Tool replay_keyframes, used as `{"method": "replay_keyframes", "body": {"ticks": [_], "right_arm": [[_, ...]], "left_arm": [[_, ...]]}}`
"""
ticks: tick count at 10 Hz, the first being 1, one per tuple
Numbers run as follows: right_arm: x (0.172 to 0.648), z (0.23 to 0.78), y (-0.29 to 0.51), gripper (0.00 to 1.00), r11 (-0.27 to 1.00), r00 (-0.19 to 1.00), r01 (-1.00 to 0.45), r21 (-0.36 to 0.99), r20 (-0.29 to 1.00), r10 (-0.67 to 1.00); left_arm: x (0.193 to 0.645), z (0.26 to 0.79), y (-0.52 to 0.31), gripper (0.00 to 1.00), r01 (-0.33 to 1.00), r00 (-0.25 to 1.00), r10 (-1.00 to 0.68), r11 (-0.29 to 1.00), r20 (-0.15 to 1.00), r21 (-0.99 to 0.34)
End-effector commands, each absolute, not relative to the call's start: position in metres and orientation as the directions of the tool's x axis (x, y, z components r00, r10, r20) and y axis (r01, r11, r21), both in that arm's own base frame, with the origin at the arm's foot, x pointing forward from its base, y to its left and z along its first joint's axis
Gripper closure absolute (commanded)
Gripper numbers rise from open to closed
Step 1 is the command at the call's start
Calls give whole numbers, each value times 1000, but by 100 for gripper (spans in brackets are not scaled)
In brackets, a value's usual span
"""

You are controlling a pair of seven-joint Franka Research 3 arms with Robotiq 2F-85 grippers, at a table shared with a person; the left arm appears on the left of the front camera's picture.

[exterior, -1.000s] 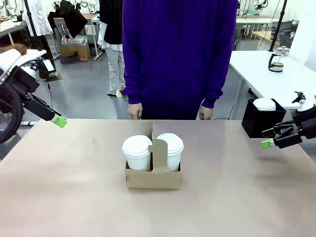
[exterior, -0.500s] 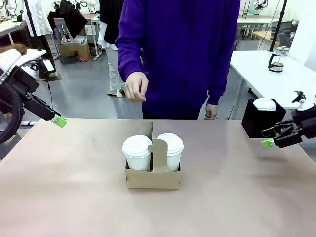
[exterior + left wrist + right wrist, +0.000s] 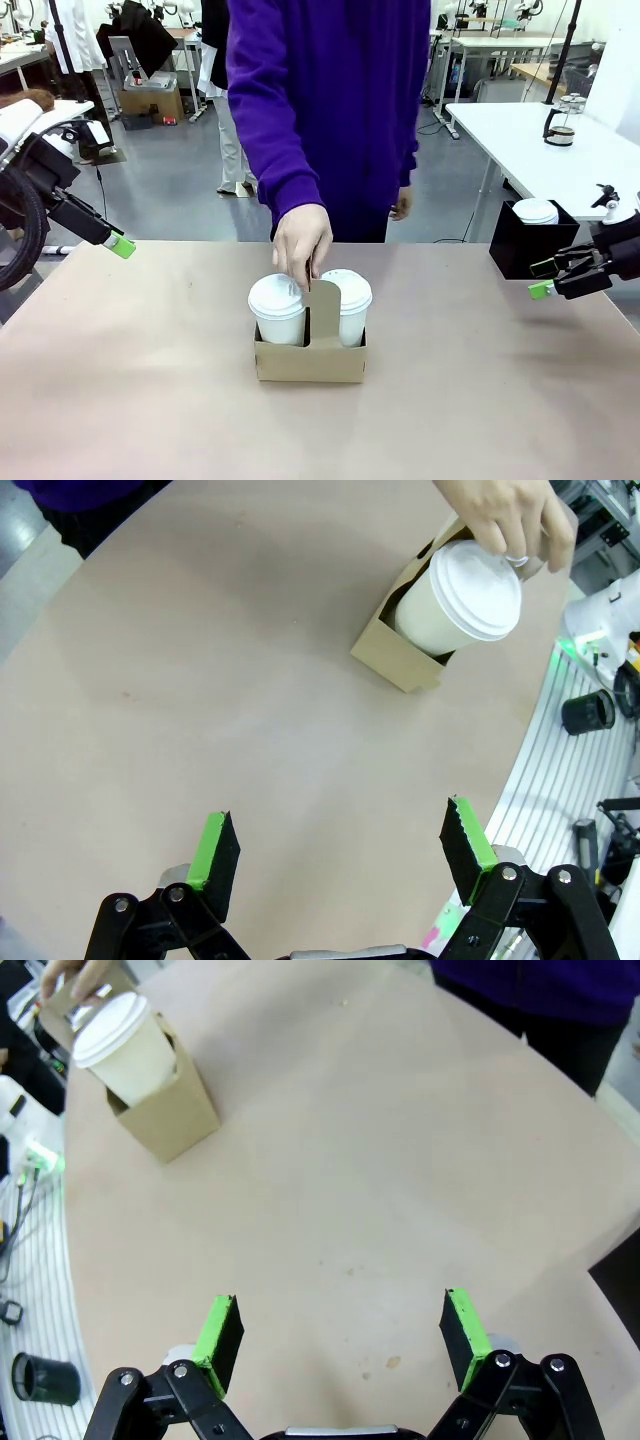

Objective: Pour a drink into a cup and package it in a carrier.
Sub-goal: Insert the held 600 ml Paper Cup into the Cup Carrier.

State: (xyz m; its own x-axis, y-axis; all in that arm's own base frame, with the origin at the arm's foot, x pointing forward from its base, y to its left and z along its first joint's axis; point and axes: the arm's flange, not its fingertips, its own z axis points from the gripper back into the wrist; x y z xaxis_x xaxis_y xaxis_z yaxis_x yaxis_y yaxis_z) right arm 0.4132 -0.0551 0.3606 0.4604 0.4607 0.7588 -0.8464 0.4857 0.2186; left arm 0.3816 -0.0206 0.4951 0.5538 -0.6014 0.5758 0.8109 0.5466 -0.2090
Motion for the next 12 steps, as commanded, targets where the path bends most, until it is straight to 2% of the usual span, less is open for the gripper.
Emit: {"method": "replay_keyframes", "body": {"ticks": [1, 12], "right_arm": [[417, 362, -56, 0, 475, 455, -852, 223, 764, 458], [417, 362, -56, 0, 475, 455, -852, 223, 764, 458]], "left_arm": [[382, 494, -21, 0, 817, 545, -597, 535, 589, -213], [382, 494, -21, 0, 817, 545, -597, 535, 589, -213]]}}
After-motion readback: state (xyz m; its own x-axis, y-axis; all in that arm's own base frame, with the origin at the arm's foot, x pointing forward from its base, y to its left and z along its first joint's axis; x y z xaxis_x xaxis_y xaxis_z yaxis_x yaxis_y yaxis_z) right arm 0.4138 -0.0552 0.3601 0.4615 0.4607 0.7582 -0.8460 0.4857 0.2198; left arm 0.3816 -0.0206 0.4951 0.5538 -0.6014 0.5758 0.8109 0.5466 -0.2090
